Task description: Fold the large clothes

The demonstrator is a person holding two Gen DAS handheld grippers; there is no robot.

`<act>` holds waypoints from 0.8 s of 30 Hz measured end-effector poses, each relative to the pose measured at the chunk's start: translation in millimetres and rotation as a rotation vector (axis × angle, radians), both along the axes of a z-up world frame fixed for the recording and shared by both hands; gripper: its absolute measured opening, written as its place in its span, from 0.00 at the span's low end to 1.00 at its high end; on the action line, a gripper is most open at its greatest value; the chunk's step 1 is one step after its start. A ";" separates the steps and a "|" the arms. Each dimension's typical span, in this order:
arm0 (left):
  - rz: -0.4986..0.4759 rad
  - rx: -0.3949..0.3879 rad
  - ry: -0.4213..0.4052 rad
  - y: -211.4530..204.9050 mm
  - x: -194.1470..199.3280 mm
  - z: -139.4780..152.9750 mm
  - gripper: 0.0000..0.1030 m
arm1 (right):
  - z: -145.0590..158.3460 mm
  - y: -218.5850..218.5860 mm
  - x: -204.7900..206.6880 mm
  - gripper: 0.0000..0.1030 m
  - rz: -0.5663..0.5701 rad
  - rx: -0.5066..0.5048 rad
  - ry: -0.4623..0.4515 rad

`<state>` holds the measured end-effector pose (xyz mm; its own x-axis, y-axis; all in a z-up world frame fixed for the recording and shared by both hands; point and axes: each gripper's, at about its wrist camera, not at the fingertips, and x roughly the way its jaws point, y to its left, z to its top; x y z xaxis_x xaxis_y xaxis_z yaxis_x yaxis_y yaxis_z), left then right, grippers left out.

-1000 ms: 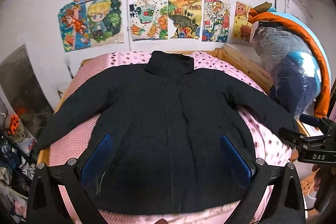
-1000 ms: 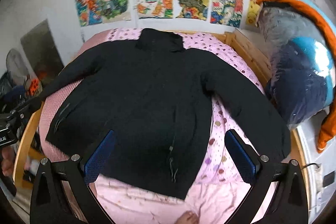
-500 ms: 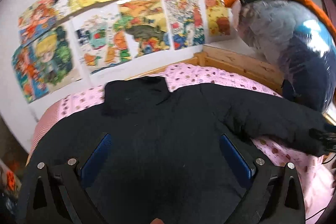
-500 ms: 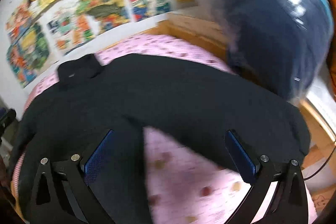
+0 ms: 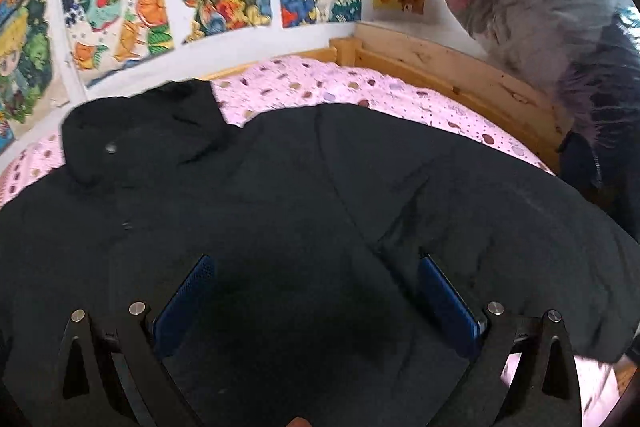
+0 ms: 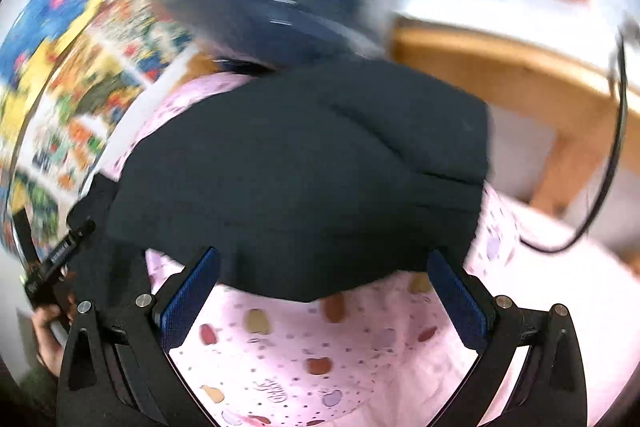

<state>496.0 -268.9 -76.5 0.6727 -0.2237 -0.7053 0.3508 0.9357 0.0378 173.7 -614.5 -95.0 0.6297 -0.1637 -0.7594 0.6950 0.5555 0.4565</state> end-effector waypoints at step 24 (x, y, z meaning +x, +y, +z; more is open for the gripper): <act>0.010 -0.184 0.145 20.4 11.1 -18.4 1.00 | -10.7 -4.5 16.0 0.60 -0.134 0.085 -0.104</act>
